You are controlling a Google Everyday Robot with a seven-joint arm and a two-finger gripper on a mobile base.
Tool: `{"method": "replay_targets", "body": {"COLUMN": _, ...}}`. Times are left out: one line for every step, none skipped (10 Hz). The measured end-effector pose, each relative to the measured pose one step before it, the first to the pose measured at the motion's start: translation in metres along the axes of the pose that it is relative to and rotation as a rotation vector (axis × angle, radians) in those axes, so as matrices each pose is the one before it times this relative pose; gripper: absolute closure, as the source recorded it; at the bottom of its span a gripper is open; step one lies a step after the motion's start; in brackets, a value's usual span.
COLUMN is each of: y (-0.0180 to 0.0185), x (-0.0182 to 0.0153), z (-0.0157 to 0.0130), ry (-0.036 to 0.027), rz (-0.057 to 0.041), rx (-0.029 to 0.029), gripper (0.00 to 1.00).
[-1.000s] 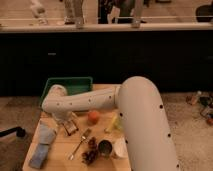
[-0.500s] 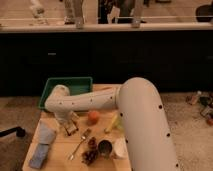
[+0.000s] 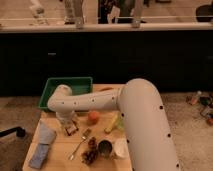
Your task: Wipe table surface with eraser
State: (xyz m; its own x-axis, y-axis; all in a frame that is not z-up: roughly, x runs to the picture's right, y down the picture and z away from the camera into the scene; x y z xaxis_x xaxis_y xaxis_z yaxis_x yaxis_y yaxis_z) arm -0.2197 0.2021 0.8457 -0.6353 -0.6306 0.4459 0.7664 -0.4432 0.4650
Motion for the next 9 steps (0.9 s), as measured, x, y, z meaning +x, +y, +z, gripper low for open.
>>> {"method": "replay_targets", "body": {"y": 0.00123, "x": -0.00027, "z": -0.00032, "ry": 0.01178, "rz": 0.00233, "rx": 0.01828, "gripper": 0.54}}
{"method": "replay_targets", "body": {"y": 0.00290, "x": -0.00152, "z": -0.00096, "ry": 0.01447, "rz": 0.00513, "rx": 0.02075, "gripper": 0.64}}
{"method": "replay_targets", "body": {"y": 0.00144, "x": -0.00098, "z": -0.00123, "ry": 0.01264, "rz": 0.00413, "rx": 0.01788, "gripper": 0.73}}
{"method": "replay_targets", "body": {"y": 0.00189, "x": -0.00116, "z": -0.00141, "ry": 0.01159, "rz": 0.00409, "rx": 0.01370, "gripper": 0.84}}
{"method": "replay_targets", "body": {"y": -0.00005, "x": -0.00035, "z": -0.00055, "ry": 0.00258, "rz": -0.00295, "rx": 0.00326, "gripper": 0.94}}
{"method": "replay_targets", "body": {"y": -0.00189, "x": 0.00021, "z": 0.00045, "ry": -0.00314, "rz": -0.00791, "rx": 0.00038, "gripper": 0.99}}
{"method": "replay_targets", "body": {"y": -0.00288, "x": 0.00124, "z": 0.00112, "ry": -0.00553, "rz": -0.01159, "rx": -0.00196, "gripper": 1.00}}
{"method": "replay_targets", "body": {"y": -0.00959, "x": 0.00404, "z": 0.00419, "ry": -0.02219, "rz": -0.03443, "rx": -0.00678, "gripper": 1.00}}
{"method": "replay_targets", "body": {"y": -0.00660, "x": 0.00356, "z": 0.00282, "ry": -0.01494, "rz": -0.02347, "rx": -0.00392, "gripper": 1.00}}
